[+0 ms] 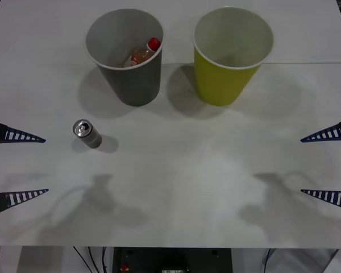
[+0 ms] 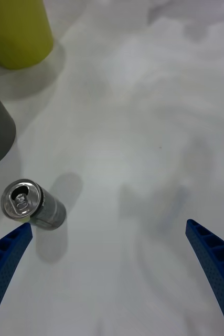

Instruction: Put the can into the green bin and the plastic bottle into the gray bin

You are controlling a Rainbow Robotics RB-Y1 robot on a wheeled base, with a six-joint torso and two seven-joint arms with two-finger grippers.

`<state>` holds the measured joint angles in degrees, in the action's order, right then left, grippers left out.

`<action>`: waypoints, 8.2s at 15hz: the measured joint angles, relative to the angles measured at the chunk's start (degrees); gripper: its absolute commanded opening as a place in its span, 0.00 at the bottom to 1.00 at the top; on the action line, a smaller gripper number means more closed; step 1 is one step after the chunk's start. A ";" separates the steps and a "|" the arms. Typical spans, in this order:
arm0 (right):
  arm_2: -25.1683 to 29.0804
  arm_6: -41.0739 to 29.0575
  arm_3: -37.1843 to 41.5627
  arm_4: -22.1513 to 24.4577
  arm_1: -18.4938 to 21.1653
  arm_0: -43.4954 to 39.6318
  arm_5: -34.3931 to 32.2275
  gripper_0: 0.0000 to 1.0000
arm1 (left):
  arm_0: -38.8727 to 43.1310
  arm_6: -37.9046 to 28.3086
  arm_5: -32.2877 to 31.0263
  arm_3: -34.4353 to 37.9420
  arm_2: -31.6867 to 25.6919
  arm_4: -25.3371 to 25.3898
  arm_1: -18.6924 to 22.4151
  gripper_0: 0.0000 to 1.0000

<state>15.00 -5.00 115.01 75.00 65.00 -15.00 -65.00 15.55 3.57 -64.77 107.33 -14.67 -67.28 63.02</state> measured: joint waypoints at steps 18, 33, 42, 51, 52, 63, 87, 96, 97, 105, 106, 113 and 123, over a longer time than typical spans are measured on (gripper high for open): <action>0.00 0.00 0.00 0.00 0.00 0.00 0.00 1.00 | -6.88 31.37 6.32 -31.09 19.41 34.36 -7.04 1.00; 0.00 0.00 0.00 0.00 0.00 0.00 0.00 1.00 | -22.82 45.78 3.83 -54.67 34.13 50.91 -15.51 1.00; 0.00 0.00 -0.01 0.00 0.00 0.00 0.00 1.00 | -29.25 46.82 2.03 -64.28 34.68 51.31 -21.90 1.00; 0.00 0.00 -0.01 0.00 0.00 0.00 0.00 1.00 | -32.29 46.04 5.54 -64.60 34.69 51.15 -25.40 1.00; 0.00 0.00 -0.01 0.00 0.00 0.00 0.00 1.00 | -32.74 45.93 6.24 -64.58 34.66 50.92 -25.89 1.00; 0.00 0.00 -0.02 0.00 0.00 0.00 0.00 1.00 | -36.65 45.91 7.40 -68.85 34.71 49.64 -29.09 0.06; 0.00 0.00 -0.02 0.00 0.00 0.00 0.00 1.00 | -24.68 10.67 19.98 -31.97 26.28 15.50 -12.80 0.00; 0.00 0.00 -0.02 0.00 0.00 0.00 0.00 1.00 | -23.46 -39.07 2.89 -8.24 9.77 -26.64 -11.91 0.00; 0.00 0.00 -0.02 0.00 0.00 0.00 0.00 1.00 | -23.63 -44.18 0.69 -4.85 8.95 -31.21 -11.94 0.00; 0.00 0.00 -0.02 0.00 0.00 0.00 0.00 1.00 | -31.93 -63.45 -15.52 5.53 8.34 -46.39 -12.74 0.00; 0.00 0.00 -0.02 0.00 0.00 0.00 0.00 1.00 | -34.04 -63.50 -19.32 6.39 8.72 -46.67 -12.74 0.00; 0.00 0.00 0.00 0.00 0.00 0.00 0.00 1.00 | -57.29 -74.04 -25.26 9.32 23.46 -49.52 -13.57 0.00; 0.00 0.00 -0.01 0.00 0.00 0.00 0.00 1.00 | -84.56 -75.45 -25.25 -10.76 31.39 -55.45 -31.78 0.01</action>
<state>15.00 -5.00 115.01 75.00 65.00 -15.00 -65.00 -69.01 -71.88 -90.02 96.57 16.72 -122.73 31.24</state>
